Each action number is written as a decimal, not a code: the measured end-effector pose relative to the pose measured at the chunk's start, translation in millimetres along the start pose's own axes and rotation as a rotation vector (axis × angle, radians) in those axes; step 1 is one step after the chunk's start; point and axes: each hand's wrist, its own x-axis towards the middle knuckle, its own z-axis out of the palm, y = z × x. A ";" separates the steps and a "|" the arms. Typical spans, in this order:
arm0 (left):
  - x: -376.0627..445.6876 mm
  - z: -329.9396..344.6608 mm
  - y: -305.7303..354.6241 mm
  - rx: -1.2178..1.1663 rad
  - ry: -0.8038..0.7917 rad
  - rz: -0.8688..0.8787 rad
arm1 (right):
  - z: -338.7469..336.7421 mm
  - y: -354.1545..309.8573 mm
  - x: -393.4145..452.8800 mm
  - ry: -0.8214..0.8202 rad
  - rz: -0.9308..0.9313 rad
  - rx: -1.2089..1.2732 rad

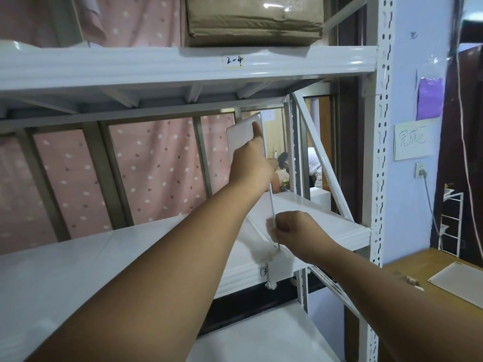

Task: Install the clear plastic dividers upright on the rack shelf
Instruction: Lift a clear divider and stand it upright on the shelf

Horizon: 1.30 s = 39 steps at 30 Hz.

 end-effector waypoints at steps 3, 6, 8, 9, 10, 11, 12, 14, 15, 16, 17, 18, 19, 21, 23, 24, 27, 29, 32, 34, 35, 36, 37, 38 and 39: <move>-2.2 2.9 1.6 0.021 -0.001 0.014 | 1.7 1.1 -2.5 -0.001 0.005 -0.001; -4.1 7.7 1.7 0.046 0.008 0.024 | 0.8 2.2 -3.9 -0.004 -0.007 -0.015; -3.7 9.2 1.4 0.058 0.013 0.025 | -2.4 1.8 -1.7 -0.022 -0.030 -0.044; -2.9 8.7 1.1 0.058 0.010 0.023 | -3.2 1.4 -0.8 -0.030 -0.037 -0.059; -2.7 8.4 0.7 0.055 0.008 0.021 | -3.6 1.5 -0.3 -0.032 -0.041 -0.074; -3.0 8.4 0.2 0.054 0.006 0.019 | -3.0 2.4 -0.5 -0.030 -0.043 -0.082; -4.5 9.0 -0.4 0.057 0.003 0.020 | -1.6 4.1 -1.4 -0.029 -0.042 -0.078; -10.3 14.2 -1.4 0.082 -0.008 0.042 | 2.4 9.2 -6.0 -0.032 -0.035 -0.048; -13.1 17.1 -2.1 0.100 -0.008 0.057 | 4.7 11.7 -8.6 -0.033 -0.033 -0.036; -14.0 19.1 -3.2 0.110 0.000 0.069 | 6.6 14.0 -10.3 -0.029 -0.029 -0.029; -13.0 19.9 -4.5 0.107 0.012 0.071 | 7.5 15.7 -10.8 -0.024 -0.028 -0.027; -11.6 19.3 -6.0 0.094 0.018 0.061 | 8.1 16.3 -10.4 -0.023 -0.028 -0.029; -10.3 18.2 -7.8 0.073 0.018 0.044 | 8.8 16.4 -9.8 -0.028 -0.026 -0.030; -9.3 16.2 -11.7 0.026 0.008 0.016 | 8.7 16.1 -8.2 -0.034 -0.014 -0.021; -10.7 15.1 -16.6 0.016 0.022 0.016 | 9.6 16.7 -8.3 -0.026 -0.011 -0.008; -10.9 15.5 -19.4 0.010 0.035 0.021 | 10.2 17.2 -8.3 -0.019 -0.010 -0.003; -10.2 15.7 -27.1 -0.037 0.070 0.040 | 11.6 18.6 -8.1 -0.011 -0.006 0.023; -11.0 14.0 -33.4 -0.082 0.070 0.025 | 9.8 18.8 -9.0 -0.020 0.002 0.057; -17.2 2.6 -46.8 -0.069 0.046 0.014 | 4.0 14.6 -12.2 -0.017 0.030 0.132; -24.2 -10.2 -61.4 -0.026 0.026 -0.007 | 1.2 10.0 -15.2 0.006 0.051 0.143; -27.8 -17.4 -70.4 0.000 0.013 -0.015 | 0.9 7.7 -17.1 0.023 0.071 0.136; -30.7 -24.9 -80.5 0.033 0.002 -0.022 | 1.0 5.8 -18.5 0.046 0.095 0.123; -34.4 -33.1 -90.4 0.068 -0.012 -0.034 | 1.8 4.0 -19.3 0.070 0.114 0.099; -38.6 -41.1 -99.2 0.099 -0.032 -0.051 | 2.6 2.4 -20.0 0.083 0.133 0.068; -42.4 -48.0 -107.2 0.130 -0.056 -0.071 | 2.6 1.2 -20.8 0.082 0.161 0.047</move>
